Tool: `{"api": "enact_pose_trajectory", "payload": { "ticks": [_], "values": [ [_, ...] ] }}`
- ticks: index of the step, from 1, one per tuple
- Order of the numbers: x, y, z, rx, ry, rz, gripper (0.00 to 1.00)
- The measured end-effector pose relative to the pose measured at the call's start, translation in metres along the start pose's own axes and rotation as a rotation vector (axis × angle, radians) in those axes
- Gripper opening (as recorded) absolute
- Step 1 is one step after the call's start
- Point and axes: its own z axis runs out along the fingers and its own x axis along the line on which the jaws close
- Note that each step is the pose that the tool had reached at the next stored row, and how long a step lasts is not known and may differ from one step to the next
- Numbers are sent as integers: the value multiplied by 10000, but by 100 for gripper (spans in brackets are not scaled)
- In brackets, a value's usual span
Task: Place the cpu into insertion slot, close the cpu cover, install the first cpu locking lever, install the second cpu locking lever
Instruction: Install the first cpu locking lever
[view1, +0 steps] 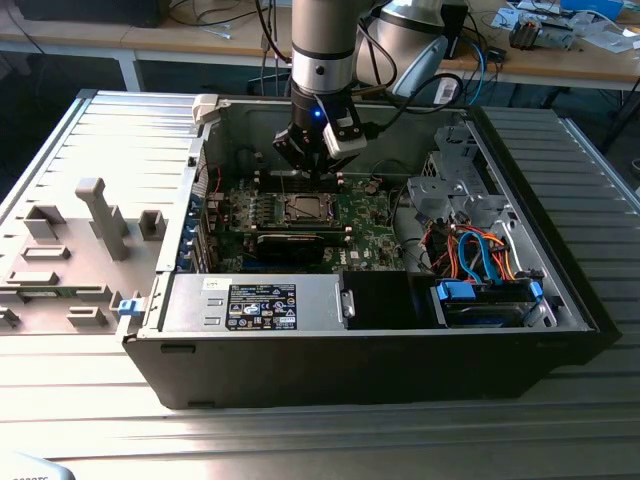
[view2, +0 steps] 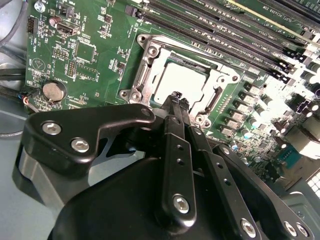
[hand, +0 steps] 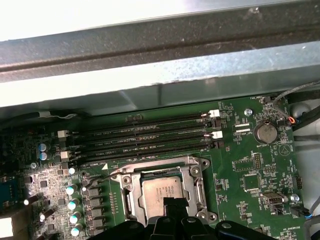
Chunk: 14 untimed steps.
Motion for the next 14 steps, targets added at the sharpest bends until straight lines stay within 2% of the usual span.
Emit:
{"api": "enact_pose_trajectory", "payload": {
  "ticks": [14],
  "values": [
    [0, 0, 0, -2, -1, -95, 11]
  ]
}}
